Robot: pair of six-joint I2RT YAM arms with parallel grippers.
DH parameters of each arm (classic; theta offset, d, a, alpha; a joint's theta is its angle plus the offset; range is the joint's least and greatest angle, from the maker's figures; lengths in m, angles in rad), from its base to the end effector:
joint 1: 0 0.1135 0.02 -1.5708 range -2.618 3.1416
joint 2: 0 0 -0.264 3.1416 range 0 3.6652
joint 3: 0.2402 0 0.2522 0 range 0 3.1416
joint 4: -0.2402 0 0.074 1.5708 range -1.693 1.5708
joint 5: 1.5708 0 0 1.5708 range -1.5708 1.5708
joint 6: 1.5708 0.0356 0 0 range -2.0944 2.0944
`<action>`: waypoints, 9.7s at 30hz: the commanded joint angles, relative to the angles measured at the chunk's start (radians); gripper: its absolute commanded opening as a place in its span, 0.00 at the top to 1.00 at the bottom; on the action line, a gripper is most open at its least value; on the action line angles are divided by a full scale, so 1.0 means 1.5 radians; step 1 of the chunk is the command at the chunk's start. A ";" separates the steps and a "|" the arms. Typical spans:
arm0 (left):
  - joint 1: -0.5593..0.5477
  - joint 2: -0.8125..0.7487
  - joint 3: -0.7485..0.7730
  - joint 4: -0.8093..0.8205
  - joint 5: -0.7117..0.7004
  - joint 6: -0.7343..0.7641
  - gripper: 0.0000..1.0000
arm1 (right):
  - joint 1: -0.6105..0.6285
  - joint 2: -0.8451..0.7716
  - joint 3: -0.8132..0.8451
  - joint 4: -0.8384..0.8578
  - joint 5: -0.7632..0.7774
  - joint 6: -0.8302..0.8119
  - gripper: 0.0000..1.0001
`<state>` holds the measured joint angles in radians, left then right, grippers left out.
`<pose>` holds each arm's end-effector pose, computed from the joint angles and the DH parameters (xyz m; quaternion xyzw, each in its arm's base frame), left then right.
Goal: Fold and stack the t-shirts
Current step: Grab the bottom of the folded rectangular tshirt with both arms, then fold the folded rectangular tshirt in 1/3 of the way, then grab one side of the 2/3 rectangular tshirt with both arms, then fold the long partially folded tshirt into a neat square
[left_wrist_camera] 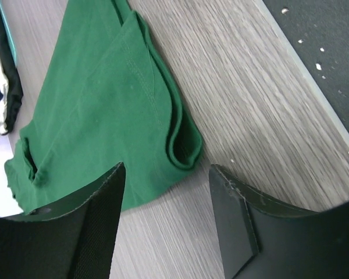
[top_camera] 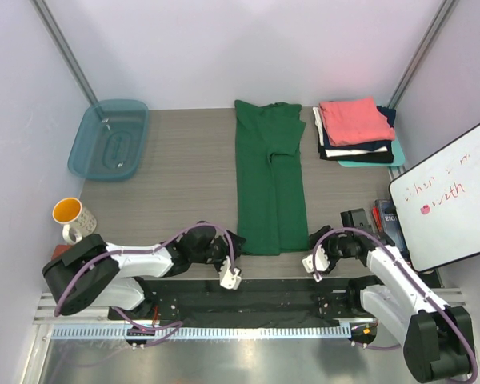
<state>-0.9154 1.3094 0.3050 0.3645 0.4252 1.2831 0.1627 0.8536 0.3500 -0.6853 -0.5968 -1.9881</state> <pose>0.1220 -0.1828 0.1305 0.8212 0.3124 -0.1052 0.4658 0.1236 0.0406 0.1508 -0.8521 0.3970 0.0330 0.3393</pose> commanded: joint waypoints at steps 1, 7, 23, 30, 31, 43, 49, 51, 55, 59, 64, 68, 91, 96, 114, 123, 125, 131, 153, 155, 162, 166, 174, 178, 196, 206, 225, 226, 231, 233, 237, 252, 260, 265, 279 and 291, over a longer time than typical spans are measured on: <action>-0.006 0.037 0.024 -0.001 0.024 -0.015 0.40 | 0.008 0.034 -0.016 0.046 -0.028 -0.066 0.39; -0.007 0.061 0.039 -0.001 0.027 -0.013 0.44 | 0.023 0.075 -0.019 0.073 -0.039 -0.070 0.42; -0.007 0.065 0.053 -0.008 0.018 -0.017 0.53 | 0.061 0.176 0.049 -0.092 -0.016 -0.176 0.46; -0.007 0.071 0.058 -0.011 0.013 -0.021 0.66 | 0.078 0.212 0.069 -0.099 -0.008 -0.168 0.62; -0.007 0.072 0.059 -0.011 0.013 -0.021 0.69 | 0.080 0.214 0.071 -0.093 -0.008 -0.161 0.64; -0.007 0.097 0.083 -0.010 0.000 -0.048 1.00 | 0.100 0.215 0.092 -0.038 0.006 -0.036 0.99; -0.007 0.015 0.120 -0.105 -0.036 -0.120 1.00 | 0.117 0.186 0.194 -0.173 -0.018 0.059 0.99; -0.007 -0.040 0.127 -0.163 -0.038 -0.145 1.00 | 0.124 0.174 0.225 -0.235 -0.024 0.092 0.99; -0.007 -0.136 0.133 -0.261 -0.026 -0.168 1.00 | 0.143 0.138 0.262 -0.311 -0.046 0.137 0.99; -0.008 -0.225 0.130 -0.370 0.005 -0.164 1.00 | 0.168 0.099 0.297 -0.376 -0.076 0.175 0.99; -0.008 -0.307 0.144 -0.467 0.058 -0.167 1.00 | 0.185 0.062 0.338 -0.442 -0.105 0.227 0.99; -0.008 -0.360 0.160 -0.530 0.106 -0.195 1.00 | 0.200 0.030 0.358 -0.479 -0.129 0.250 0.99; 0.078 -0.238 0.183 -0.337 0.059 -0.101 1.00 | 0.224 0.186 0.457 -0.243 -0.029 0.332 0.99; 0.142 -0.133 0.232 -0.281 0.074 -0.088 1.00 | 0.223 0.189 0.430 -0.188 0.012 0.347 0.99; 0.213 0.048 0.302 -0.171 0.131 -0.033 1.00 | 0.178 0.291 0.368 0.099 0.103 0.410 0.99; 0.237 0.105 0.321 -0.133 0.148 -0.029 1.00 | 0.153 0.331 0.381 0.144 0.108 0.402 0.99; 0.242 0.125 0.329 -0.115 0.149 -0.029 1.00 | 0.148 0.344 0.384 0.161 0.112 0.403 0.99; 0.252 0.196 0.365 -0.062 0.149 -0.037 1.00 | 0.131 0.384 0.401 0.200 0.118 0.398 0.99; 0.288 0.378 0.468 0.101 0.098 -0.062 0.79 | 0.094 0.527 0.436 0.516 0.251 0.474 0.99; 0.287 0.409 0.457 0.221 0.040 -0.086 0.71 | 0.099 0.523 0.404 0.581 0.289 0.511 0.99; 0.287 0.417 0.441 0.394 -0.021 -0.138 0.21 | 0.115 0.461 0.330 0.630 0.353 0.568 0.00; 0.278 0.382 0.407 0.394 -0.006 -0.125 0.20 | 0.132 0.442 0.313 0.621 0.388 0.597 0.00; 0.254 0.177 0.323 0.166 0.099 -0.127 0.32 | 0.128 0.386 0.423 0.307 0.294 0.706 0.05; 0.244 0.035 0.325 -0.223 0.196 -0.010 0.38 | 0.133 0.310 0.391 0.078 0.160 0.581 0.13; 0.122 0.161 0.237 -0.071 0.116 0.027 0.51 | 0.193 0.219 0.125 0.204 0.250 0.425 0.15; 0.108 0.226 0.243 0.016 0.041 0.023 0.52 | 0.193 0.282 0.108 0.333 0.249 0.424 0.14; 0.105 0.268 0.280 -0.008 0.011 0.013 1.00 | 0.189 0.346 0.171 0.219 0.243 0.362 0.90; 0.105 0.244 0.277 -0.020 0.013 0.002 1.00 | 0.189 0.340 0.189 0.186 0.233 0.372 0.93; 0.105 0.109 0.287 -0.195 0.056 -0.062 1.00 | 0.190 0.319 0.343 -0.125 0.142 0.371 0.98; 0.105 0.027 0.289 -0.276 0.082 -0.092 1.00 | 0.190 0.309 0.396 -0.248 0.122 0.349 0.99; 0.105 -0.105 0.288 -0.416 0.120 -0.100 1.00 | 0.198 0.300 0.462 -0.411 0.093 0.311 0.99; 0.091 -0.346 0.273 -0.596 0.161 -0.144 1.00 | 0.293 0.208 0.530 -0.401 0.074 0.410 0.99; 0.091 -0.311 0.228 -0.461 0.028 -0.165 1.00 | 0.288 0.293 0.489 -0.118 0.224 0.418 0.99; 0.092 -0.297 0.207 -0.424 -0.009 -0.171 1.00 | 0.272 0.360 0.534 -0.051 0.256 0.395 0.99; 0.239 -0.102 0.251 -0.253 0.008 -0.120 1.00 | 0.236 0.476 0.612 0.049 0.288 0.374 0.99; 0.289 0.039 0.339 -0.202 0.053 -0.095 1.00 | 0.201 0.561 0.640 0.164 0.287 0.382 0.99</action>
<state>-0.5106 1.3499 0.7620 0.0216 0.4847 1.1305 0.5003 1.6741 1.2701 -0.5354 -0.2546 -1.4181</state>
